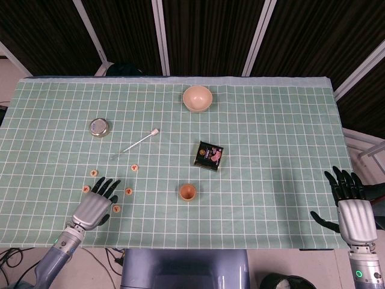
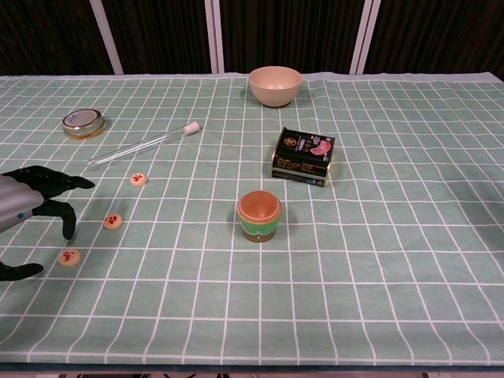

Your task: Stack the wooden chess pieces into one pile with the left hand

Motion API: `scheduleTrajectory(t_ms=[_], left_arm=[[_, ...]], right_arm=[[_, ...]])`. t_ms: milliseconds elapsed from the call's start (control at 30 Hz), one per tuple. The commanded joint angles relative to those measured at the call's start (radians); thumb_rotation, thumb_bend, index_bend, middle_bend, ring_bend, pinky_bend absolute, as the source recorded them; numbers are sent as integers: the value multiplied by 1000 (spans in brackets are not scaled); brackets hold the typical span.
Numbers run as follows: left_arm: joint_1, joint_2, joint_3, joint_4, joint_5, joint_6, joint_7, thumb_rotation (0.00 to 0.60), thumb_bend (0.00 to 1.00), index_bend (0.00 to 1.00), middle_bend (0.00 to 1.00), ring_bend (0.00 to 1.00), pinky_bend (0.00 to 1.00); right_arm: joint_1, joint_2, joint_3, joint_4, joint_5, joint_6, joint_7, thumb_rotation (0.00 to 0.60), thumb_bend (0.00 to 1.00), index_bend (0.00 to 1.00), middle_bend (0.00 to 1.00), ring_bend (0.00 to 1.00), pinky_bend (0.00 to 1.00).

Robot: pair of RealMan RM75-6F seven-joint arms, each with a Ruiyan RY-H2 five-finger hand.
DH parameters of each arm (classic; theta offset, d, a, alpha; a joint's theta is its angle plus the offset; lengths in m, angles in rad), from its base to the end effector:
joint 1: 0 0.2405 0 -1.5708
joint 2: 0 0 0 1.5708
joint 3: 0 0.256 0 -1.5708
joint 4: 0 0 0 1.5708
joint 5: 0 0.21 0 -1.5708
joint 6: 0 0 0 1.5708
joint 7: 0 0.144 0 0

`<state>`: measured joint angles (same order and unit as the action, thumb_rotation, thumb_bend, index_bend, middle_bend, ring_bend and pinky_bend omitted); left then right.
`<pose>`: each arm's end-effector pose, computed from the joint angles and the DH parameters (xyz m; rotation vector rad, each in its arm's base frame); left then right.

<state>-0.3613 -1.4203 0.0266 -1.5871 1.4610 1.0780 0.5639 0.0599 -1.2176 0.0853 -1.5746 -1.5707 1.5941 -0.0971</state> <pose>-0.2430 0.2187 0.0019 -2.0105 -0.7070 -0.6214 -0.2963 -0.1791 0.1471 1.3494 -0.7592 0.9822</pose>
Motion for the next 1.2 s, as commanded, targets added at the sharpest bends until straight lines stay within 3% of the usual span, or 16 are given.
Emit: scheduleTrajectory(t_ms=[33, 1200], left_arm=[[-3, -13, 0, 11, -7, 4, 11, 600, 270, 451, 2, 0, 0], [-37, -85, 15, 43, -60, 4, 118, 600, 313, 517, 27, 0, 0]], right_arm=[[0, 0, 0, 0, 0, 0, 1, 600, 232, 89, 13, 25, 0], [0, 4, 3, -4, 7, -4, 9, 600, 232, 89, 14, 25, 0]])
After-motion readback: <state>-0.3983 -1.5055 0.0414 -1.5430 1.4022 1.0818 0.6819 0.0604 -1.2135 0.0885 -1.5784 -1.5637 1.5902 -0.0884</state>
